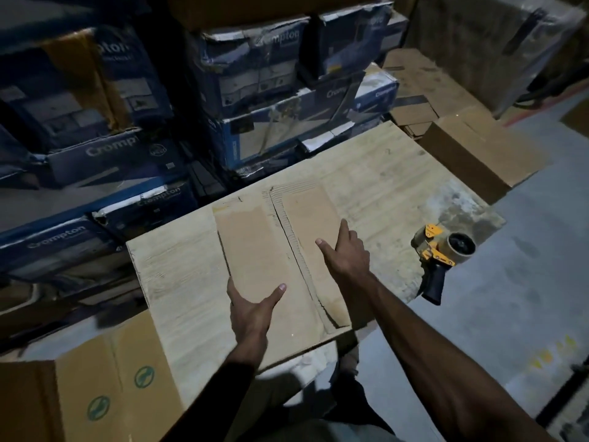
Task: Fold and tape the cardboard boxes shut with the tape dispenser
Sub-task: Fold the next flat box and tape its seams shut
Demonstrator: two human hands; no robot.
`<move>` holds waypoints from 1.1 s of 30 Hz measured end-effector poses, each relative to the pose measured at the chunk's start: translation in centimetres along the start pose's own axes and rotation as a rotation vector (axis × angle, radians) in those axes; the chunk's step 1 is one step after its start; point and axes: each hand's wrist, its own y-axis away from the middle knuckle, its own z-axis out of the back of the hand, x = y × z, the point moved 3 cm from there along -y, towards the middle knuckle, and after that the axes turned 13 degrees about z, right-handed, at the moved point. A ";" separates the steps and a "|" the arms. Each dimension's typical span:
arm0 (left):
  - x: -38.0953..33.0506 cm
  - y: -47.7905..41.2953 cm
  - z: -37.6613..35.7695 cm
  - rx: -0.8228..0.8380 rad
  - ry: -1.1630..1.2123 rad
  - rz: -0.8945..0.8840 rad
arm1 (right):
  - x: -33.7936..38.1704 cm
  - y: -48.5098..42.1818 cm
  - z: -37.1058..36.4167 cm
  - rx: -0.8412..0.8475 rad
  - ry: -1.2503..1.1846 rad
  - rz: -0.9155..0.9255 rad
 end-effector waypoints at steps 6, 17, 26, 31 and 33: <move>2.3 4.2 -9.9 -0.122 0.326 0.137 | -2.0 -7.7 2.7 0.258 0.141 0.270; 1.4 12.4 -18.8 -0.539 0.184 0.176 | -7.1 -7.4 7.9 0.092 -0.086 0.626; -5.5 9.3 -18.2 -0.159 -0.769 -0.735 | -28.5 5.2 9.4 -0.448 -0.500 -0.648; -4.2 7.4 -20.3 -0.122 -1.080 -0.751 | -30.9 4.4 5.6 -0.009 -1.060 -0.605; -3.7 7.4 -20.3 -0.130 -1.070 -0.756 | -31.2 3.2 4.9 -0.077 -1.167 -0.629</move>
